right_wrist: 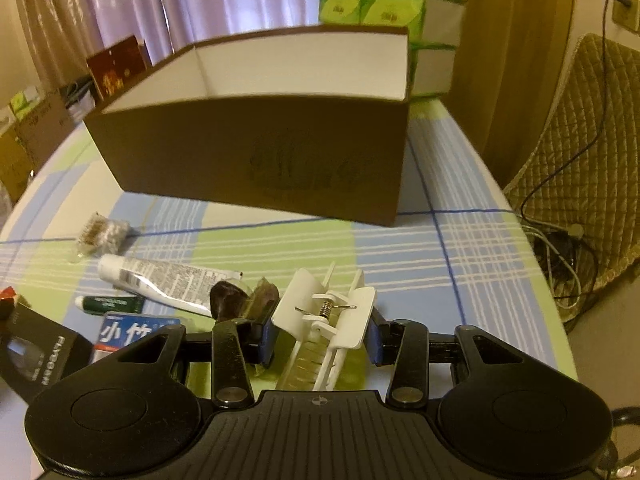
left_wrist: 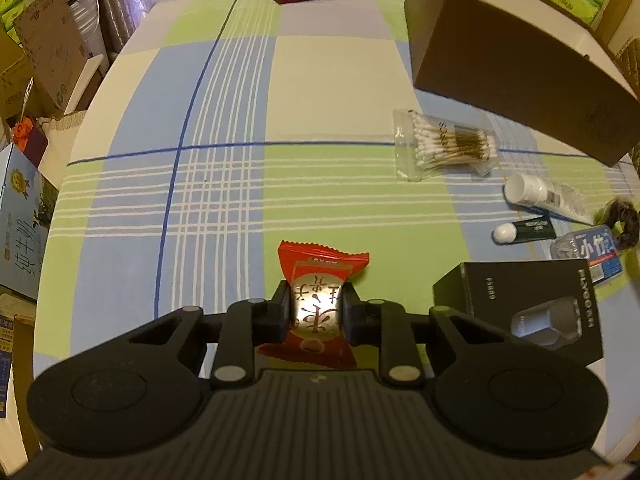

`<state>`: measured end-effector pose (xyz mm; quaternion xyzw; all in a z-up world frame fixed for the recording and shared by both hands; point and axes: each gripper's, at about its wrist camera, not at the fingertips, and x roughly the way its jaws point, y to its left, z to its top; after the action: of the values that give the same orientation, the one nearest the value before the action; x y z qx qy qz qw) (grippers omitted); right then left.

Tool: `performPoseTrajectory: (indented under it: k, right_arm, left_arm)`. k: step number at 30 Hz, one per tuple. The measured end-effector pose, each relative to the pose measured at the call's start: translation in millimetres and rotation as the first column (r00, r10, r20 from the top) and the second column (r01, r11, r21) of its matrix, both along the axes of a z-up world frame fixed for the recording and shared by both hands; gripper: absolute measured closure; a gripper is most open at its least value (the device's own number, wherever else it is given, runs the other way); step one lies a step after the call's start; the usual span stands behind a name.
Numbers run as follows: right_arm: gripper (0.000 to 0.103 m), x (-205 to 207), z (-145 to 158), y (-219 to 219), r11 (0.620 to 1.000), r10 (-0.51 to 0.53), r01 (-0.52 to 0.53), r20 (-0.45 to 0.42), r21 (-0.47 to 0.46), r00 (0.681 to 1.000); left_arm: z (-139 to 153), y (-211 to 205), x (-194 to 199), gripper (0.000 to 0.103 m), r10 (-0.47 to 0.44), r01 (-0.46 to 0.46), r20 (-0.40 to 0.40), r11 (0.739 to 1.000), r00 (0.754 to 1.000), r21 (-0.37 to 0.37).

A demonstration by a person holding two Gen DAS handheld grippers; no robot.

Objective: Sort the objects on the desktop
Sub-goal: 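Carry the red candy and white clip over the brown box with both tools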

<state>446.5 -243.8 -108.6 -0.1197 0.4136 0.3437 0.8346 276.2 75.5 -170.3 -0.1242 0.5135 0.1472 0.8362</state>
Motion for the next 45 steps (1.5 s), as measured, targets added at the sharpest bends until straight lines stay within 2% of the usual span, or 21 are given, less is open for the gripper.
performPoseTrajectory:
  k: [10, 20, 25, 36, 45]
  right_arm:
    - [0.063, -11, 37, -7, 0.998, 0.035, -0.036, 0.013, 0.059, 0.999]
    - [0.063, 0, 72, 5, 0.989, 0.102, -0.104, 0.024, 0.107, 0.995]
    - [0.063, 9, 85, 13, 0.982, 0.132, -0.135, 0.033, 0.130, 0.991]
    - [0.063, 47, 120, 48, 0.965, 0.186, -0.203, 0.112, 0.164, 0.976]
    - [0.063, 88, 121, 86, 0.963, 0.209, -0.225, 0.114, 0.150, 0.971]
  left_arm:
    - [49, -14, 9, 0.082, -0.045, 0.044, 0.107, 0.999, 0.993, 0.006]
    - [92, -43, 48, 0.082, -0.158, 0.158, 0.210, 0.987, 0.965, 0.019]
    - [107, -60, 75, 0.082, -0.209, 0.214, 0.249, 0.977, 0.946, 0.008]
    - [135, -98, 155, 0.082, -0.312, 0.320, 0.306, 0.947, 0.899, 0.027]
    - [134, -110, 220, 0.082, -0.333, 0.353, 0.295, 0.935, 0.896, -0.017]
